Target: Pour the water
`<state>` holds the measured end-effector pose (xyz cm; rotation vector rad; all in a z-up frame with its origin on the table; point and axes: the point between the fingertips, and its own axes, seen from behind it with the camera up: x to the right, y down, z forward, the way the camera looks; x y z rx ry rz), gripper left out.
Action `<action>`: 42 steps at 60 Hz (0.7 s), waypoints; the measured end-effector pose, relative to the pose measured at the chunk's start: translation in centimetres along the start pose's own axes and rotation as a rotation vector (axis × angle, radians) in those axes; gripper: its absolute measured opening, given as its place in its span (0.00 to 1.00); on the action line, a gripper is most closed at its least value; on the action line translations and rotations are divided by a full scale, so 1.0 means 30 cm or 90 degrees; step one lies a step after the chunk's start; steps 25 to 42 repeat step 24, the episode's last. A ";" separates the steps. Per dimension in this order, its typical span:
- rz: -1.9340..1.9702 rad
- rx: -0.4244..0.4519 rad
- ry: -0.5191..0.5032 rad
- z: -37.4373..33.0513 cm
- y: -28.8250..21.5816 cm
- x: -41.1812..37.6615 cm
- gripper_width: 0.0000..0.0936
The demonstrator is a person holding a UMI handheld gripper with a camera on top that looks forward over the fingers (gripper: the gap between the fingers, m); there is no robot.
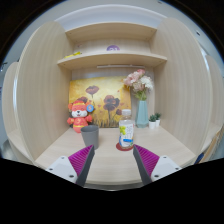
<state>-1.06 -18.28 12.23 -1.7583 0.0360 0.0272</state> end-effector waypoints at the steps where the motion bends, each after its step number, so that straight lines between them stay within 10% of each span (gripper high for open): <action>1: -0.002 0.003 0.002 -0.002 -0.007 0.003 0.85; 42: -0.025 0.034 -0.002 -0.042 -0.066 -0.026 0.85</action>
